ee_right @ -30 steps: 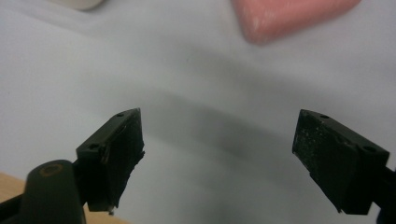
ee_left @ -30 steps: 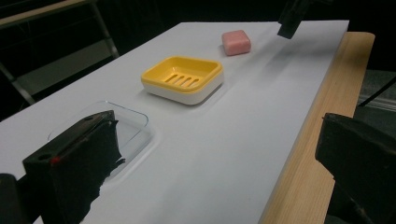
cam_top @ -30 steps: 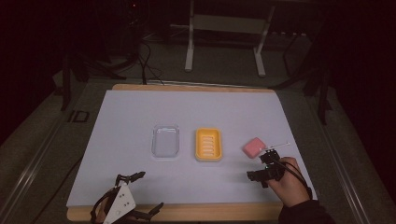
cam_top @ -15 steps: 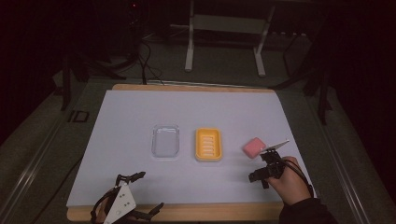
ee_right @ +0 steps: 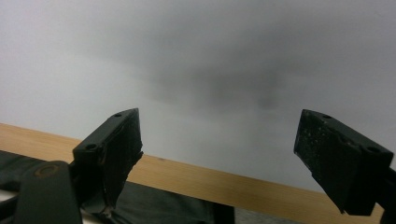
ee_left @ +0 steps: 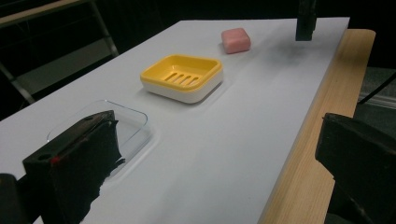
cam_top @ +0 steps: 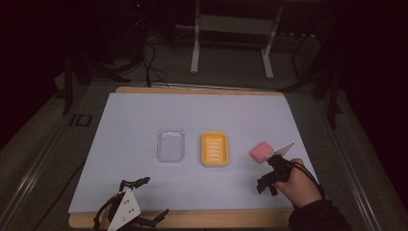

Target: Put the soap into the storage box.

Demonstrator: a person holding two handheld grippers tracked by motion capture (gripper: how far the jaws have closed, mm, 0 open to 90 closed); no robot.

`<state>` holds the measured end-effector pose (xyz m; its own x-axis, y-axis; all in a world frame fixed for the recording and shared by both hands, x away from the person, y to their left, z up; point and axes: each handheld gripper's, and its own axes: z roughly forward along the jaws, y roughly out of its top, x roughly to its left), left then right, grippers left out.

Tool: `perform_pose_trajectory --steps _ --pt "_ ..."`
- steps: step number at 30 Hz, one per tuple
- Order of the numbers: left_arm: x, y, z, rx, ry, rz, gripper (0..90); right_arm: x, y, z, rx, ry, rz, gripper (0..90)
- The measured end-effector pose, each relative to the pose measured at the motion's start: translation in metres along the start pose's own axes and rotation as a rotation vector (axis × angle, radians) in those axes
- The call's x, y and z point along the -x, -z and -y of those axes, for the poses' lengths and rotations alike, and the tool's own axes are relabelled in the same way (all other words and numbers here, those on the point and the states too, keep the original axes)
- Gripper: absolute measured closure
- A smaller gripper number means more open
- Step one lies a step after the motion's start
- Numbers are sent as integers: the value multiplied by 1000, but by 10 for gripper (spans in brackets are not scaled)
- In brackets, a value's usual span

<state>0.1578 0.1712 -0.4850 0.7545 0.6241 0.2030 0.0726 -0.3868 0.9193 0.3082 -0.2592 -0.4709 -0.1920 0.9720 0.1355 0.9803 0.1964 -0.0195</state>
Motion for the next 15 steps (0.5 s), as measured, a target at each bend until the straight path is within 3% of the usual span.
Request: perform_pose_trajectory --steps 5,15 --pt "0 0 0 -2 -2 0 5 -8 -2 -1 -46 5 57 143" --pt "0 0 0 -4 -2 -3 5 -27 -1 -7 -32 -28 46 141"
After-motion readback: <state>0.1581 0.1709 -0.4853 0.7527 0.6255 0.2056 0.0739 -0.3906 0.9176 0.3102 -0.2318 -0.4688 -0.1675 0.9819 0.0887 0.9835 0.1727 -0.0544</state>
